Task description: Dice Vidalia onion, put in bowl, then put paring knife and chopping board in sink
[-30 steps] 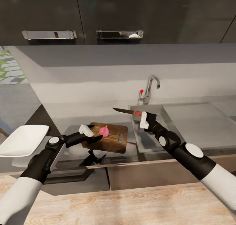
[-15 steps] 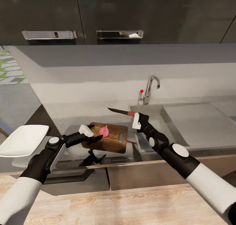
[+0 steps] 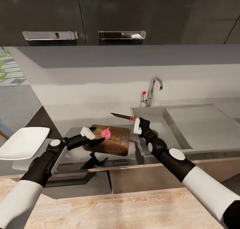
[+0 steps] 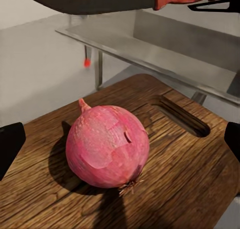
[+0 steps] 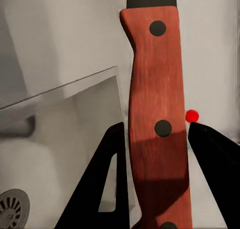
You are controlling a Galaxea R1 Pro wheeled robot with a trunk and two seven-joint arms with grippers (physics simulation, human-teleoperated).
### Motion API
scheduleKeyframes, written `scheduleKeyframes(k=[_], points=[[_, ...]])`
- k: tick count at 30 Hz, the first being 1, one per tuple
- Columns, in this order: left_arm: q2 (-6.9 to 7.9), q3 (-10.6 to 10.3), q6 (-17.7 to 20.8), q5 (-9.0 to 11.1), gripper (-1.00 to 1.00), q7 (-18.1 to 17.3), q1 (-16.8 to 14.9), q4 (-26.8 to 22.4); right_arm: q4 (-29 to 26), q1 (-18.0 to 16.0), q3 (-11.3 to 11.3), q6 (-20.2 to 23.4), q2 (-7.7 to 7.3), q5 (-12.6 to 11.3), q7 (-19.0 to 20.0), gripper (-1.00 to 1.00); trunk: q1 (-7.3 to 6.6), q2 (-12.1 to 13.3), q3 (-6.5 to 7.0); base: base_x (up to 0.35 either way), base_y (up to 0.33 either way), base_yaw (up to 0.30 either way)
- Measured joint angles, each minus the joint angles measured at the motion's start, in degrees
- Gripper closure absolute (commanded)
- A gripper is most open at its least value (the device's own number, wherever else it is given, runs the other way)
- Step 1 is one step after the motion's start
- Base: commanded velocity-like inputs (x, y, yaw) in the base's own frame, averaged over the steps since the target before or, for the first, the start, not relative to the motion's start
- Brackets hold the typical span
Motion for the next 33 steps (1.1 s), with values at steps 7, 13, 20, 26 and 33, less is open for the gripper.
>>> scheduleKeyframes(k=[7, 13, 20, 26, 33], points=[[-0.03, -0.6, 0.0, 0.0, -1.00, 0.0, 0.0, 0.0, 1.3, 0.0, 0.1, -0.1, 0.73, 0.0, -2.3, 1.00, 0.00, 0.0, 0.00, 0.000, 0.000, 0.000], [-0.07, -0.7, 0.0, 0.0, -1.00, 0.0, 0.0, 0.0, 1.5, 0.0, 3.4, -0.1, 2.02, 0.0, -2.5, 1.00, 0.00, 0.0, 0.00, 0.000, 0.000, 0.000], [0.00, -0.7, 0.0, 0.0, -1.00, 0.0, 0.0, 0.0, 1.5, 0.0, 5.4, -0.2, 2.09, 0.1, -2.6, 1.00, 0.00, 0.0, 0.00, 0.000, 0.000, 0.000], [0.00, -0.7, 0.0, 0.0, -1.00, 0.0, 0.0, 0.0, 0.9, 0.0, 5.5, -0.7, -0.32, 0.1, -2.5, 1.00, 0.00, 0.0, 0.00, 0.000, 0.000, 0.000], [0.08, -0.7, 0.0, 0.0, -1.00, 0.0, 0.0, 0.0, 0.1, 0.0, 5.4, -5.8, -4.84, 0.1, -2.4, 1.00, 0.00, 0.0, 0.00, 0.000, 0.000, 0.000]])
